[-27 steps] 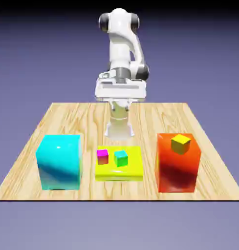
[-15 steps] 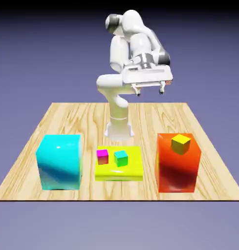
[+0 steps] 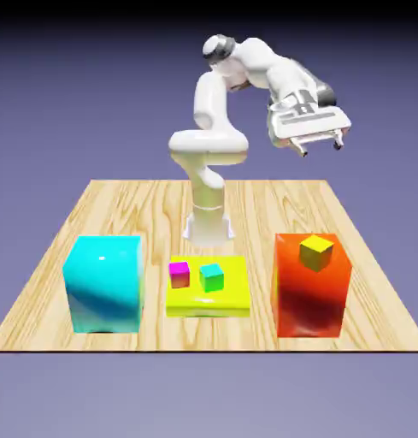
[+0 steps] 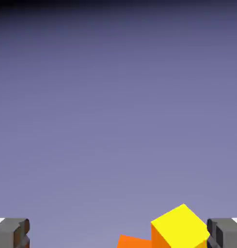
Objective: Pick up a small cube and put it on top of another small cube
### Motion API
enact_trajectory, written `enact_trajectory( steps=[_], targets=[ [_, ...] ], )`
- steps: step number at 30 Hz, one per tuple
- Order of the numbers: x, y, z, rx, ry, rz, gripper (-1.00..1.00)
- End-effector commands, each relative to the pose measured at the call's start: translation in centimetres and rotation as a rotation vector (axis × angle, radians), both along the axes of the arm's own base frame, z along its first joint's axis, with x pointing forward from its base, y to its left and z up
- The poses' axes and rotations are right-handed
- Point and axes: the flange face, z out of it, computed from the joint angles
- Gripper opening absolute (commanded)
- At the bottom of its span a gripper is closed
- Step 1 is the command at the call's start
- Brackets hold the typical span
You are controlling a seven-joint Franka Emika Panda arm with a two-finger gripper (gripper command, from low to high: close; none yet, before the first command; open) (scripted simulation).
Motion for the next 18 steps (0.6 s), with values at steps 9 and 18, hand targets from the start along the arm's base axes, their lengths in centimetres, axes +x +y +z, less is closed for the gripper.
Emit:
enact_trajectory(
  steps=[9, 18],
  targets=[
    [-5.1, 4.8, -6.3, 0.003, -0.020, 0.071, 0.00],
    [-8.7, 6.5, -15.2, -0.014, -0.022, 0.115, 0.00]
  ],
)
